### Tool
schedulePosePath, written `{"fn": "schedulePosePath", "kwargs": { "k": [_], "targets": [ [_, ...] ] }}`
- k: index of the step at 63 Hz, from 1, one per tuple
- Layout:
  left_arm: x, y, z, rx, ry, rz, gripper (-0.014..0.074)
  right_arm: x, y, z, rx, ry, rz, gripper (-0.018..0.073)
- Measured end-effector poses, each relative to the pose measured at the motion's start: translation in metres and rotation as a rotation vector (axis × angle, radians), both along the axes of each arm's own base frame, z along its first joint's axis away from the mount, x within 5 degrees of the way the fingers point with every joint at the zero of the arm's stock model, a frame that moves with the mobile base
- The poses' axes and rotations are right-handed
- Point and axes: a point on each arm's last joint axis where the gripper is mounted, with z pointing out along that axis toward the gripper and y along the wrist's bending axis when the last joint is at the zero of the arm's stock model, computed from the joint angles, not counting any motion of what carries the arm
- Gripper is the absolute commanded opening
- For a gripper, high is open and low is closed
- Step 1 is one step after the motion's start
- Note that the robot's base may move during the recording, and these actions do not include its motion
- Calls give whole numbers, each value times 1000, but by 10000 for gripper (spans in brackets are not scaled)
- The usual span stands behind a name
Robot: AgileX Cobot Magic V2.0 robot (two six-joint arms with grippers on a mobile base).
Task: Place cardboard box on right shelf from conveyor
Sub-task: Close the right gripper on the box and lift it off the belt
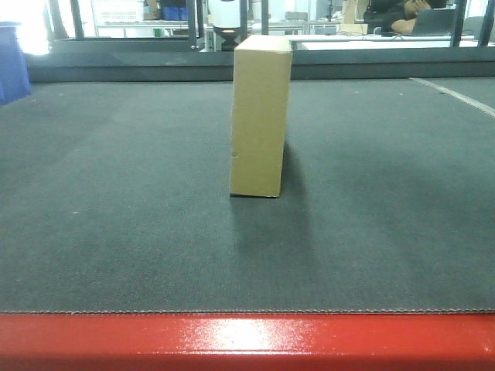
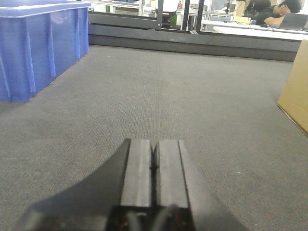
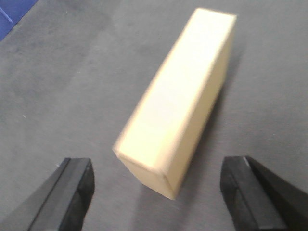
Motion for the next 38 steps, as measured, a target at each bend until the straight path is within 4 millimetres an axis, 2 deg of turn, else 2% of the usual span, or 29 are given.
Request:
{"fn": "schedulePosePath", "kwargs": {
  "k": [9,21,28,38],
  "targets": [
    [0,0,0,0,0,0,-119,43,28,-4,-28,110,-51,632],
    [0,0,0,0,0,0,-119,89,52,-26,-116,175,-182,632],
    [0,0,0,0,0,0,-119,104,61,-39,-134,190,-219,632],
    [0,0,0,0,0,0,-119,113,70,-55,-147,211,-223,632]
  ]
}}
